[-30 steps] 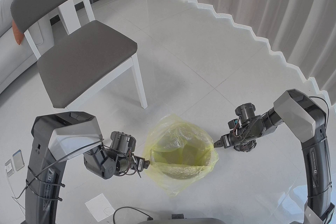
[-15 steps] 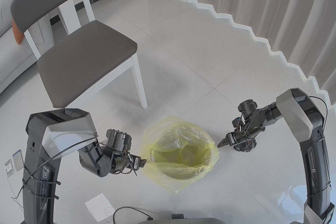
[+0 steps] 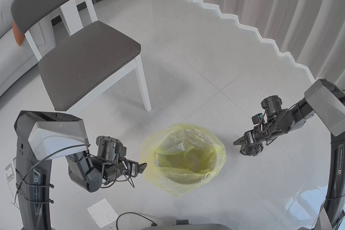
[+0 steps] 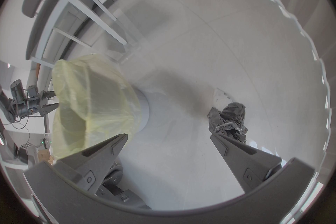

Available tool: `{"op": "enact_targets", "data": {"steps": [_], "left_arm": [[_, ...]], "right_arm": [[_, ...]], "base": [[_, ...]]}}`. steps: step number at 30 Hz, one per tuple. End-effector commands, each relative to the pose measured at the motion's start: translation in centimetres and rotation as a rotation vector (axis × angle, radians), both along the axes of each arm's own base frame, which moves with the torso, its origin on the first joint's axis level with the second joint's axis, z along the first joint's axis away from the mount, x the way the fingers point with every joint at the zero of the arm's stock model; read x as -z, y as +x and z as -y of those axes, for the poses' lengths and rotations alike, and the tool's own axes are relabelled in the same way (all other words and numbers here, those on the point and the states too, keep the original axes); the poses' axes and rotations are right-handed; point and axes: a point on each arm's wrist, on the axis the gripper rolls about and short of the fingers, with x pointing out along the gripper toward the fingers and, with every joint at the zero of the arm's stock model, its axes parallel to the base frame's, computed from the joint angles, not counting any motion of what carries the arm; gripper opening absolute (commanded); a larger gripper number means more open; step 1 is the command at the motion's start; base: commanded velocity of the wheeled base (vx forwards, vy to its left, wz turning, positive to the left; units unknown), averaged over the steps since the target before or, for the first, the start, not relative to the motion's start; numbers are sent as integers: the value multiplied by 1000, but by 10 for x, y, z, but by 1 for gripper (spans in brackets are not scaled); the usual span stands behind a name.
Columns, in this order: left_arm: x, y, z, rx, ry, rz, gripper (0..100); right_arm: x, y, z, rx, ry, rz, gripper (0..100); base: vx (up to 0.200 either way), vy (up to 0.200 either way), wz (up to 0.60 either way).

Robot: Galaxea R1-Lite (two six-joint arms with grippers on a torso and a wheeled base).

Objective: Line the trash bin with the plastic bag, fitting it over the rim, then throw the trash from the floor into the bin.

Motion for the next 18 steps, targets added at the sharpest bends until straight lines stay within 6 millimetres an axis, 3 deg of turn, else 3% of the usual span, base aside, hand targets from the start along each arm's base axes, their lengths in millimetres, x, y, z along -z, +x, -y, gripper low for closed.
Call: {"op": "enact_targets", "data": {"steps": [1, 6, 11, 18], "left_arm": [[-3, -10, -6, -7, -20, 17, 100], [-10, -11, -4, -7, -28, 50, 100], [-17, -15, -3, -2, -38, 80, 100], [-31, -30, -6, 6, -55, 126, 100]], "right_arm": [[-46, -37, -28, -80, 33, 142, 100], [-40, -66, -78, -210, 48, 175, 100], [-24, -89, -113, -290, 32, 221, 100], [22, -82, -150, -316, -43, 265, 100]], "base": [[0, 0, 0], [0, 0, 0], [0, 0, 0], [0, 0, 0]]}}
